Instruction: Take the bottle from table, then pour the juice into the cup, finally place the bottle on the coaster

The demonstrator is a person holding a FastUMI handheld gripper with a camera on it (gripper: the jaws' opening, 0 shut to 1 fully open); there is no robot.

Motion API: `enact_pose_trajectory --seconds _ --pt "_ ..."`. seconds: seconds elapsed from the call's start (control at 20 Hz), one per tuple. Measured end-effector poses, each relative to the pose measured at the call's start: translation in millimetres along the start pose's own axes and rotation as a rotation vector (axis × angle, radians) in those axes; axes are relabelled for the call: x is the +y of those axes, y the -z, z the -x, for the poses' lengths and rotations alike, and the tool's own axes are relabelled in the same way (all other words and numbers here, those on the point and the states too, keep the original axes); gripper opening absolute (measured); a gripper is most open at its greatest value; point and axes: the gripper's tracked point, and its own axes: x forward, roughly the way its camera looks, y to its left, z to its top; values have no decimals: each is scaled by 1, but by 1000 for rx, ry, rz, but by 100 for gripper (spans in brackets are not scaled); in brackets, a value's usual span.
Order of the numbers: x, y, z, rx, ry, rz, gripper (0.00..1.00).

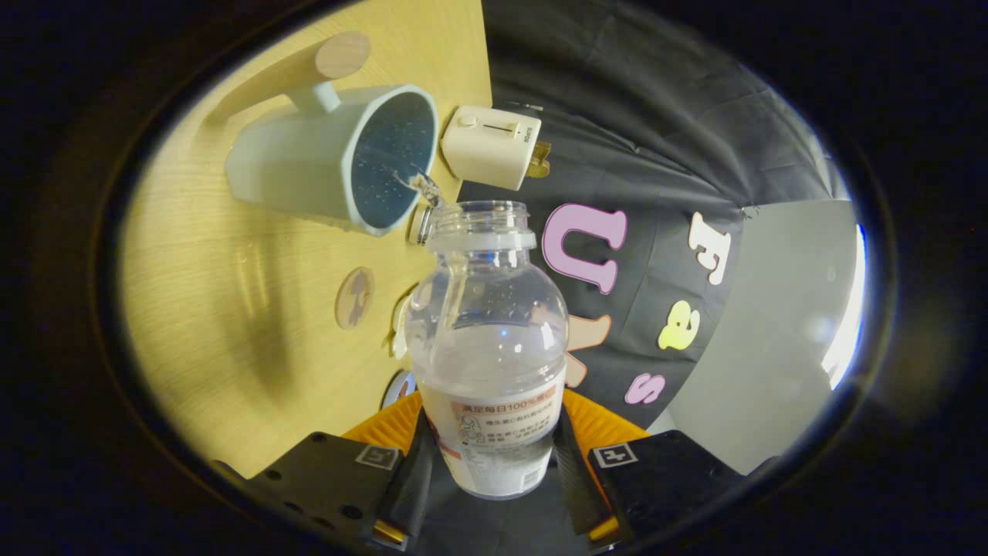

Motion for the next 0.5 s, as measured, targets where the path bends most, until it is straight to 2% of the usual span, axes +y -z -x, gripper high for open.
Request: enact_pose_trajectory --seconds 0.5 --pt "-13 -8 3 -25 11 84 76"
